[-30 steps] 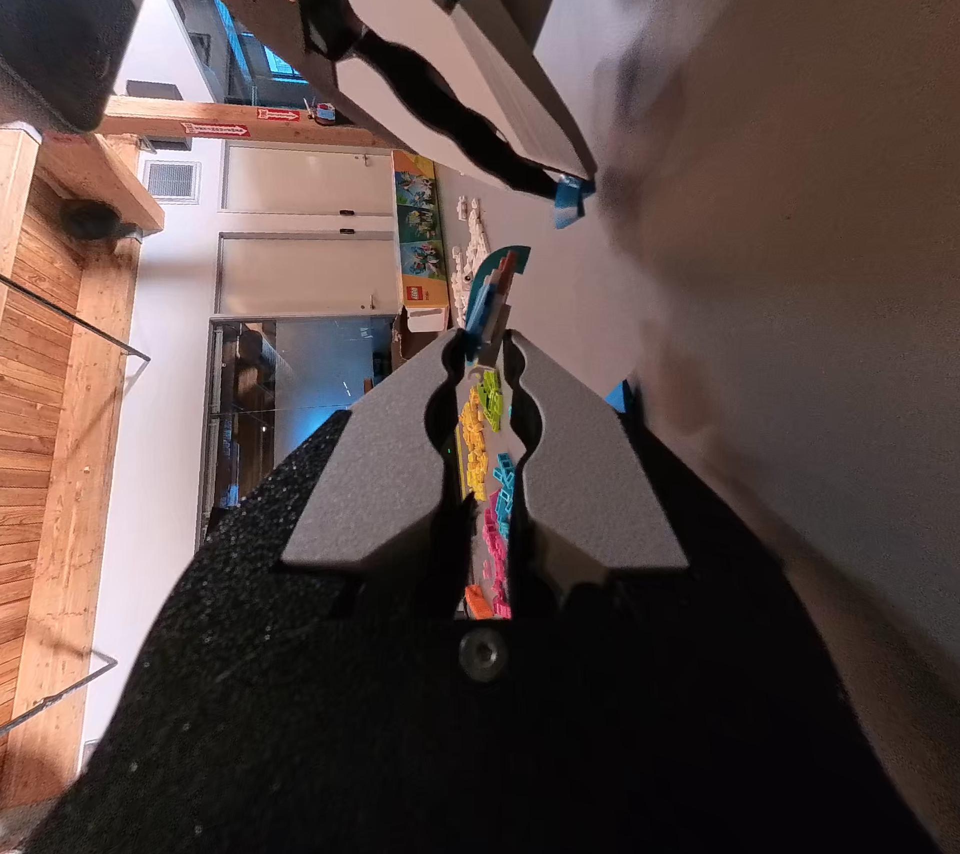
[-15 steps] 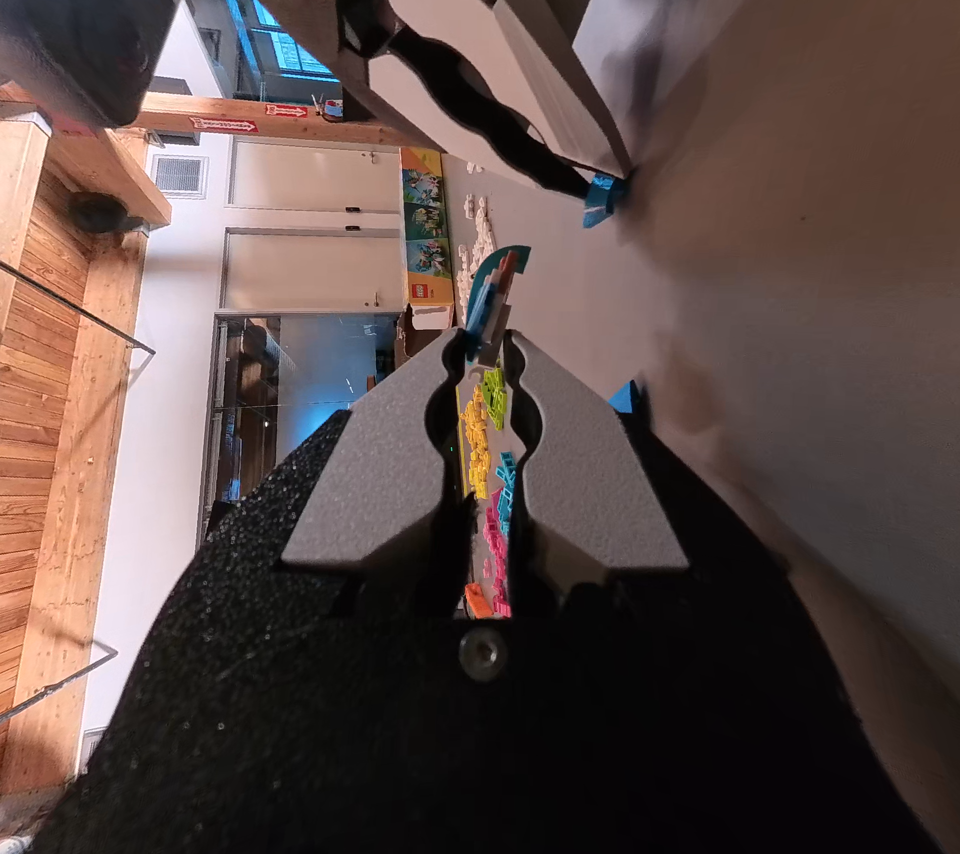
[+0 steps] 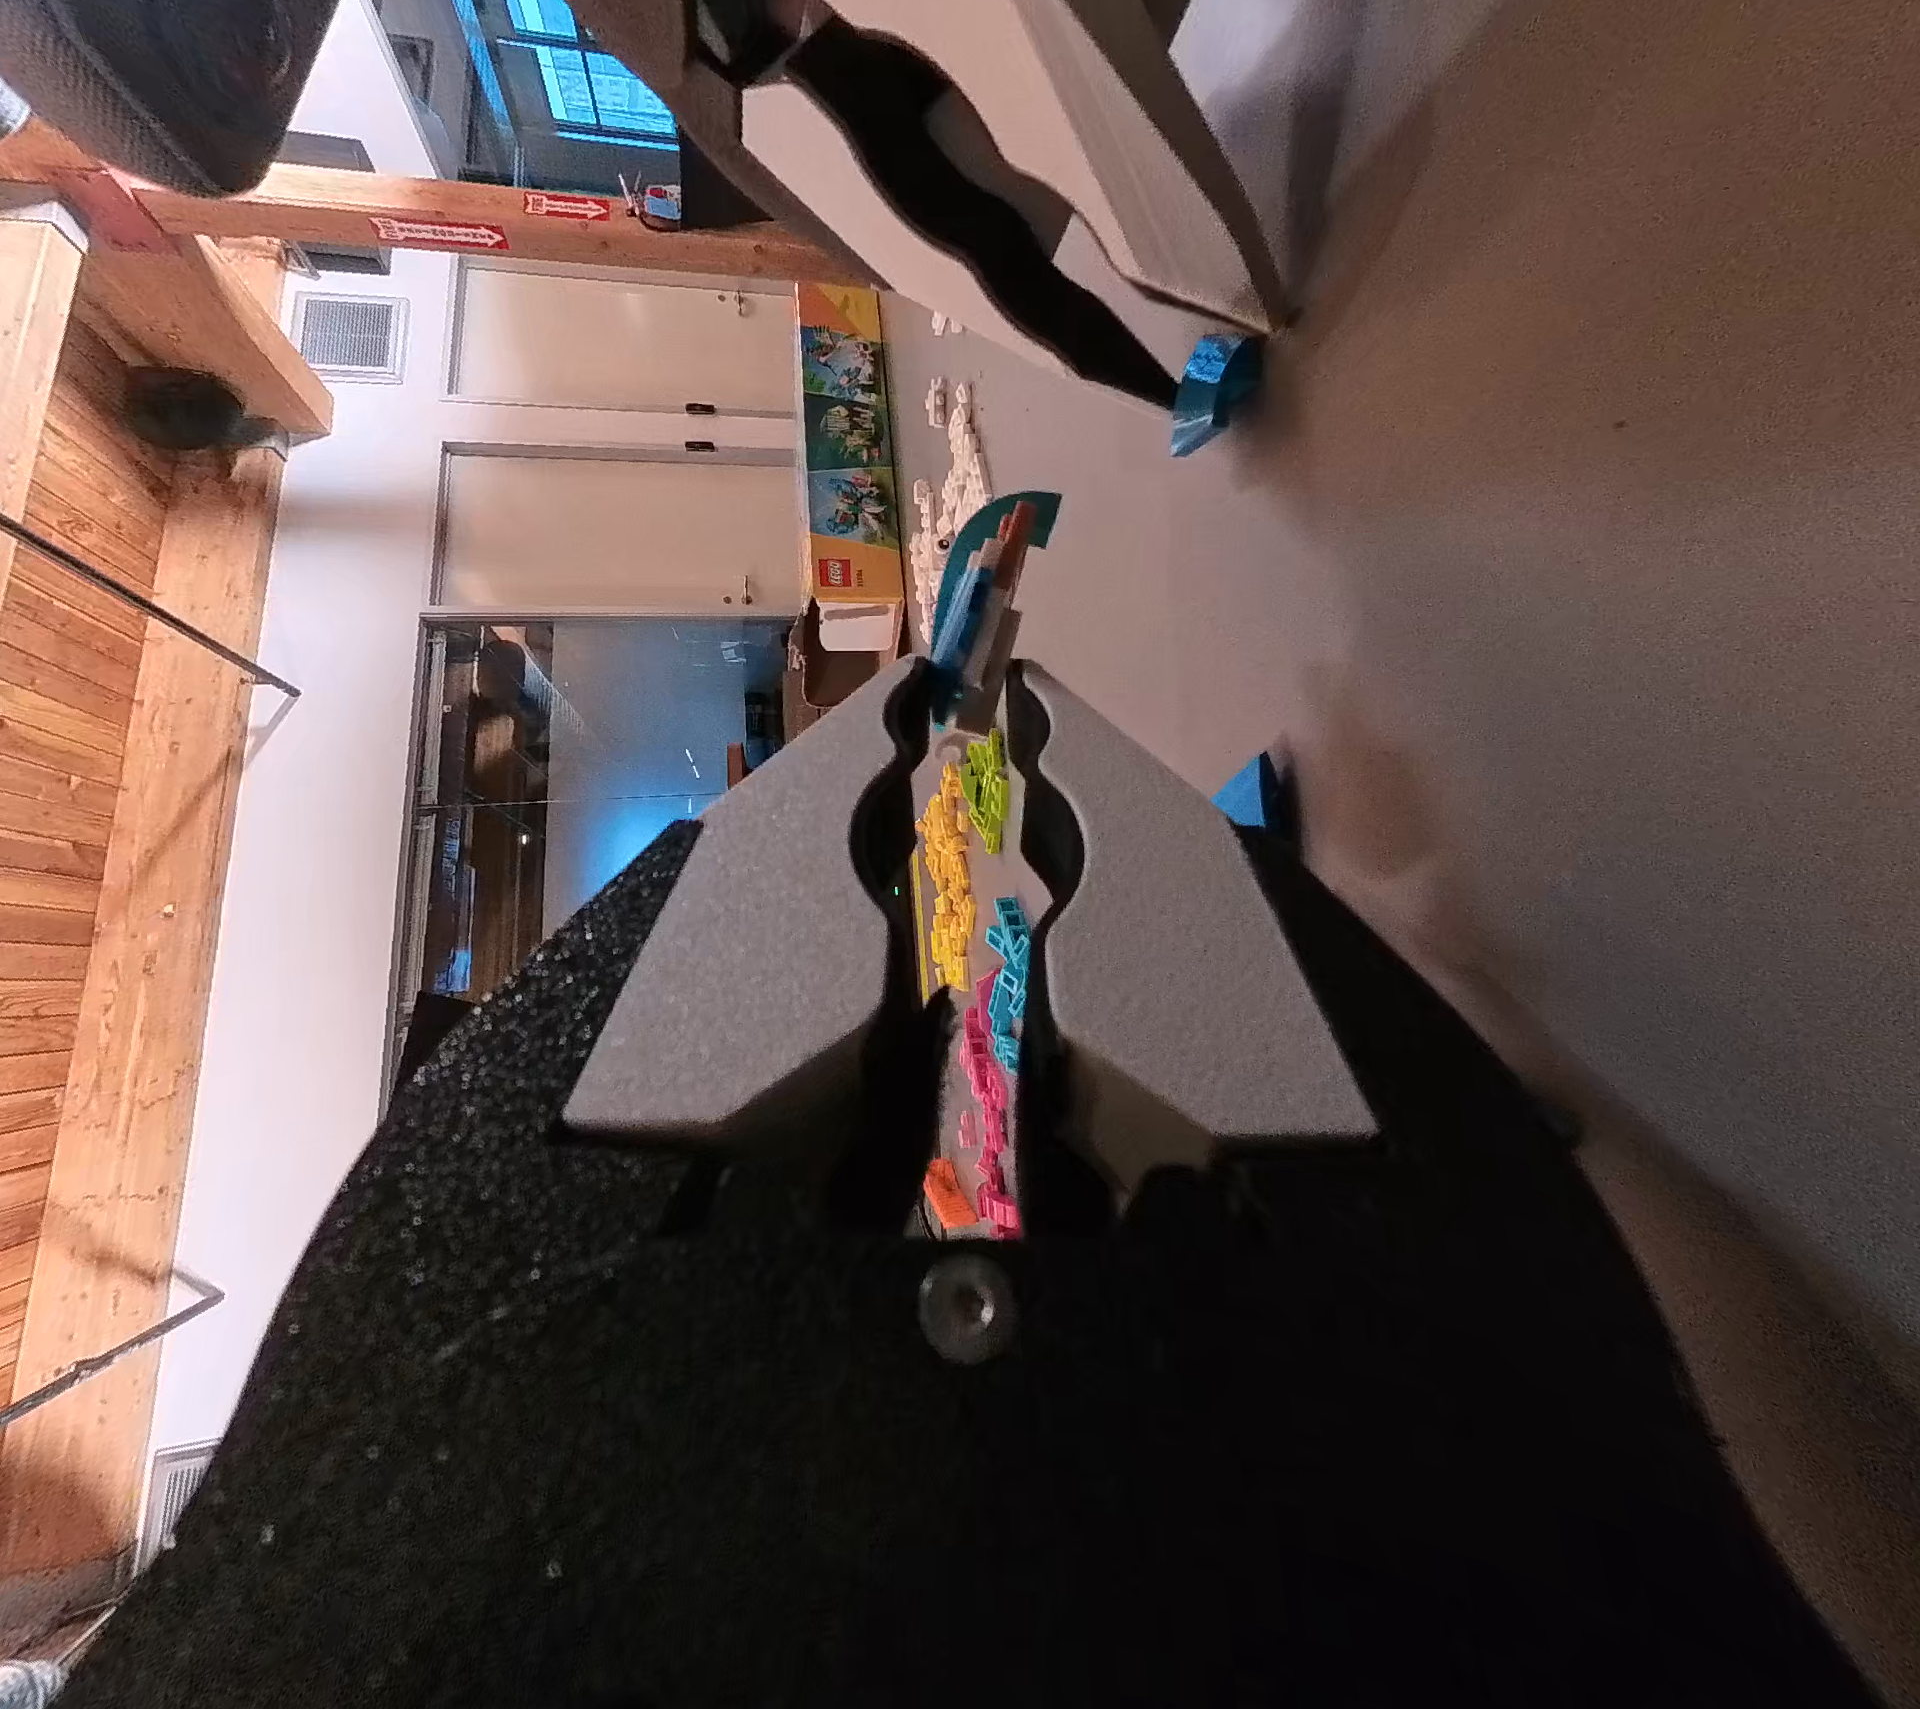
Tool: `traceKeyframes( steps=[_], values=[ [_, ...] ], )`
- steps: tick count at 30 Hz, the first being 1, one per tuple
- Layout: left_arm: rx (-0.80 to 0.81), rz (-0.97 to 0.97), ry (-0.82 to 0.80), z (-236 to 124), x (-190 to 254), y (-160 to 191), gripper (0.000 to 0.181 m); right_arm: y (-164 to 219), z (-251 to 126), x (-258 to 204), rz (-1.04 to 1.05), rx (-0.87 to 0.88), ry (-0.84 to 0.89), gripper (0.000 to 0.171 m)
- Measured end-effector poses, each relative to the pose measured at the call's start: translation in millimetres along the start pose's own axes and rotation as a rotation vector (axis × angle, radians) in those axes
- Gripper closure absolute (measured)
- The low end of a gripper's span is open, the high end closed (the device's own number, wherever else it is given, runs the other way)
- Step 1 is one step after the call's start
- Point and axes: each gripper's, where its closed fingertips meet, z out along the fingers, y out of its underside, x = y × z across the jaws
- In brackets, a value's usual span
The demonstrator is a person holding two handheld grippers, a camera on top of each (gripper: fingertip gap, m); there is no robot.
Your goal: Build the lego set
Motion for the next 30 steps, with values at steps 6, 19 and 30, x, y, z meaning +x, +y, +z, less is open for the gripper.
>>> traceKeyframes(
  steps=[6,19,30],
  values=[
    [-0.006,-0.008,0.005,0.5,0.6,2.0,0.169,6.1,-4.9,-0.4,0.046,0.009,-0.011,0.138],
    [-0.006,-0.009,0.012,1.1,2.4,1.7,0.169,-3.1,1.5,-3.3,0.086,0.097,-0.011,0.157],
    [0.008,-0.012,0.003,-0.6,0.5,-0.9,0.169,-44.1,-34.9,-13.6,0.484,0.455,-0.387,0.157]
  ],
)
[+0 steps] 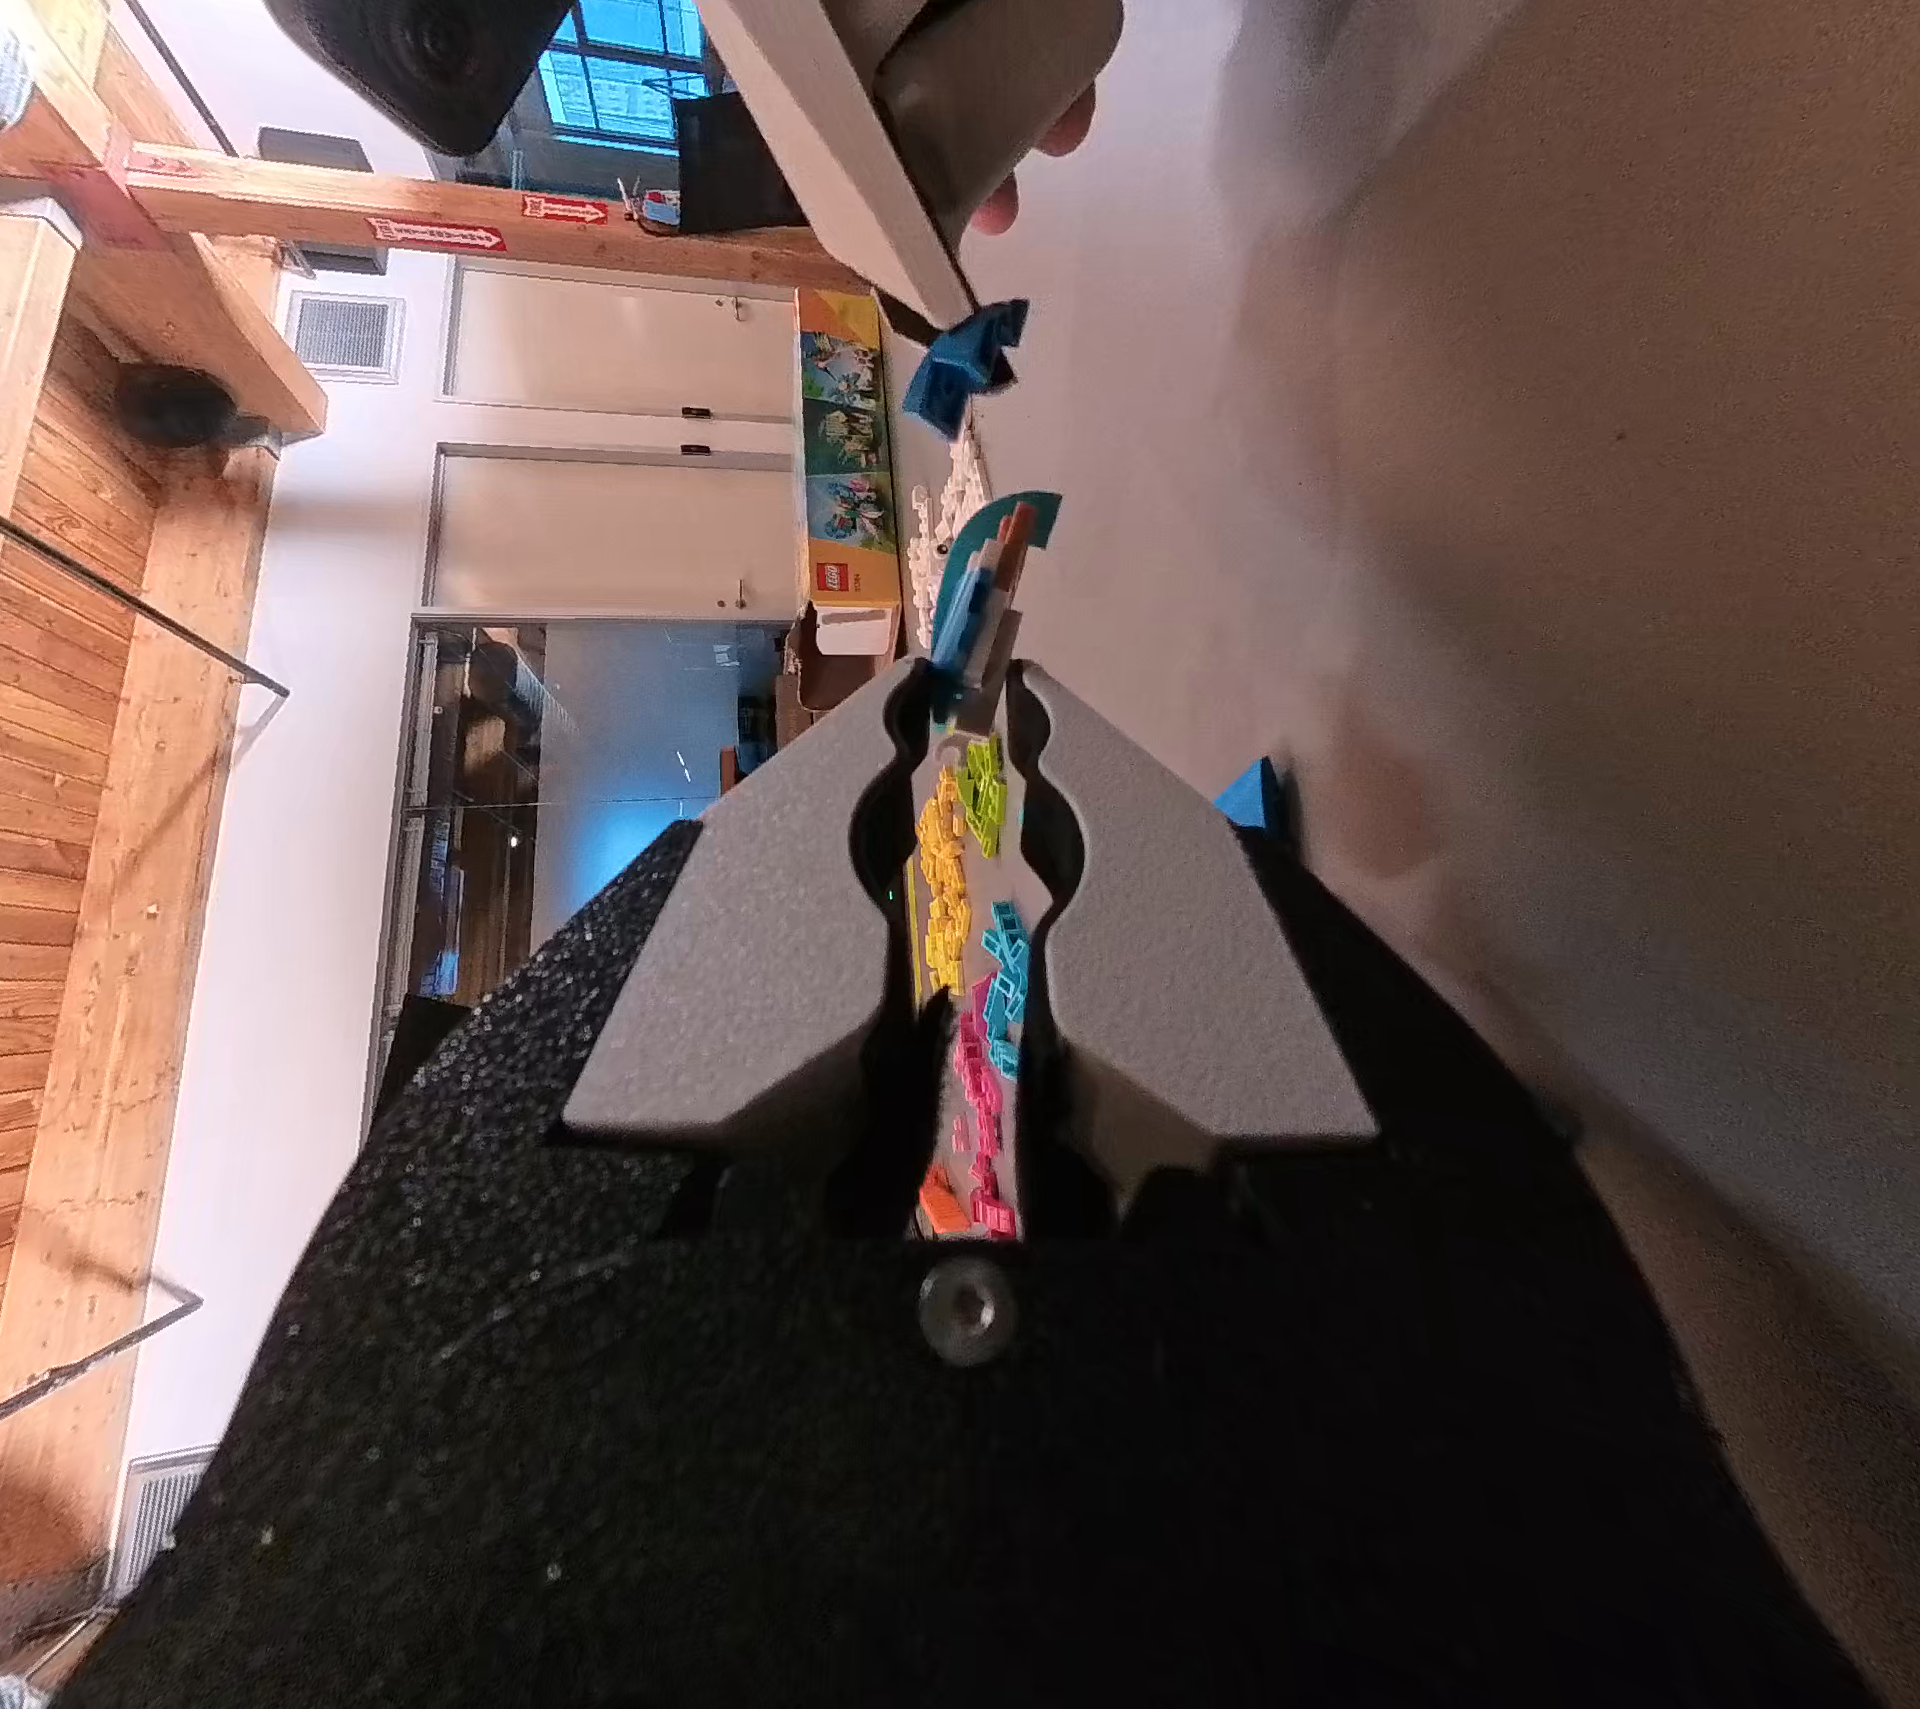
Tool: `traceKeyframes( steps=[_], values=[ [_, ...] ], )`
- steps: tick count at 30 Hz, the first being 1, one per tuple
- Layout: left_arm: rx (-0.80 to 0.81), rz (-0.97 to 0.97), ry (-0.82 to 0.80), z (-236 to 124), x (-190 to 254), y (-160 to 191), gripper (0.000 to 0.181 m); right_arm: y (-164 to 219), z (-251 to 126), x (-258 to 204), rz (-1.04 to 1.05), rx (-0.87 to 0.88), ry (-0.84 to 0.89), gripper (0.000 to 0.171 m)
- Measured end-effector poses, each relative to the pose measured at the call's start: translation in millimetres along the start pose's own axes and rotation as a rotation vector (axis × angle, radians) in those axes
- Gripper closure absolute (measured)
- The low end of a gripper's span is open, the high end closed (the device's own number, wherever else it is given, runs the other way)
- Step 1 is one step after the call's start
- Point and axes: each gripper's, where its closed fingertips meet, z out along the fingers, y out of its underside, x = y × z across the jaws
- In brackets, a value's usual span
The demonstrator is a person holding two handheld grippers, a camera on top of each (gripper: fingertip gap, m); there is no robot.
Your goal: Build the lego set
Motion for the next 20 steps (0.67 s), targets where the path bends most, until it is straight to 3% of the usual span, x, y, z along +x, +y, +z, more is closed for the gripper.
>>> traceKeyframes(
  steps=[12,20],
  values=[
    [0.035,0.004,0.070,0.8,13.1,-8.1,0.169,7.1,9.9,14.4,-0.338,-0.178,0.278,0.157],
    [0.031,0.024,0.108,3.5,22.9,-10.3,0.169,17.5,12.8,21.5,-0.459,-0.290,0.366,0.157]
  ],
)
